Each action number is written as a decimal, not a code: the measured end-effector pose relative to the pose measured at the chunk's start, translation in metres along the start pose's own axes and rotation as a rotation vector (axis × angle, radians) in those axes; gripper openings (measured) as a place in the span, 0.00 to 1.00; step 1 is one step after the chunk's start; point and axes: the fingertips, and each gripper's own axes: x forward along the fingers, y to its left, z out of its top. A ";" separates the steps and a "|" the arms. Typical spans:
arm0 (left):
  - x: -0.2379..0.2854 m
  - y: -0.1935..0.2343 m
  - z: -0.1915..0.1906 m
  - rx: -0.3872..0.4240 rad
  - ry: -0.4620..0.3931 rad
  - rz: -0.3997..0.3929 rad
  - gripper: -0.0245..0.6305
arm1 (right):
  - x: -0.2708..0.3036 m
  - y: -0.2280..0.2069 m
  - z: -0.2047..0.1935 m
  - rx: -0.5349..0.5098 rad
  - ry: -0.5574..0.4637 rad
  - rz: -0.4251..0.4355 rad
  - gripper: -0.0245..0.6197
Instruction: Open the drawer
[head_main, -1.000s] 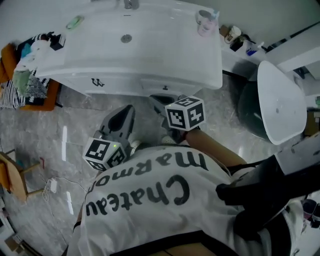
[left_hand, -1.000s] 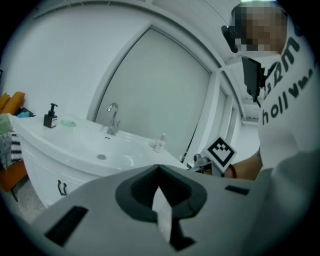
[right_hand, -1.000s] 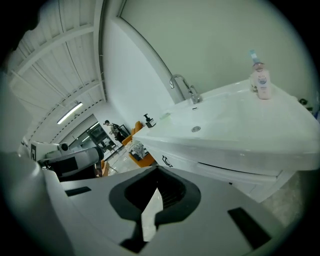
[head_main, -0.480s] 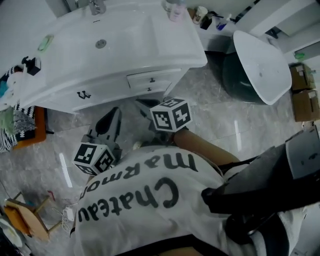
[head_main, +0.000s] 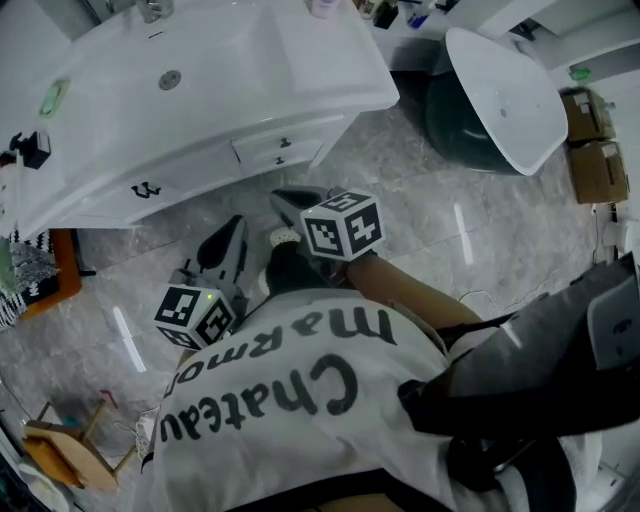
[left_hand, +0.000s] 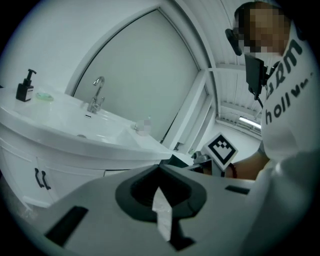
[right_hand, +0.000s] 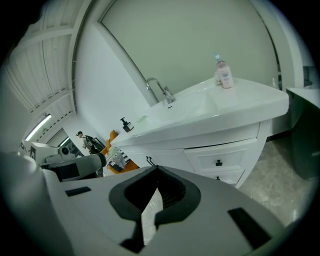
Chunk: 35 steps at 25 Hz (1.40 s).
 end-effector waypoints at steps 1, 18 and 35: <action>0.004 0.000 -0.002 0.000 0.012 0.002 0.05 | 0.001 -0.007 -0.001 0.010 0.001 -0.010 0.05; 0.041 0.047 -0.057 -0.087 0.121 0.115 0.05 | 0.056 -0.148 -0.028 0.024 0.045 -0.221 0.05; 0.026 0.080 -0.076 -0.149 0.169 0.254 0.05 | 0.137 -0.235 -0.044 -0.072 0.118 -0.323 0.23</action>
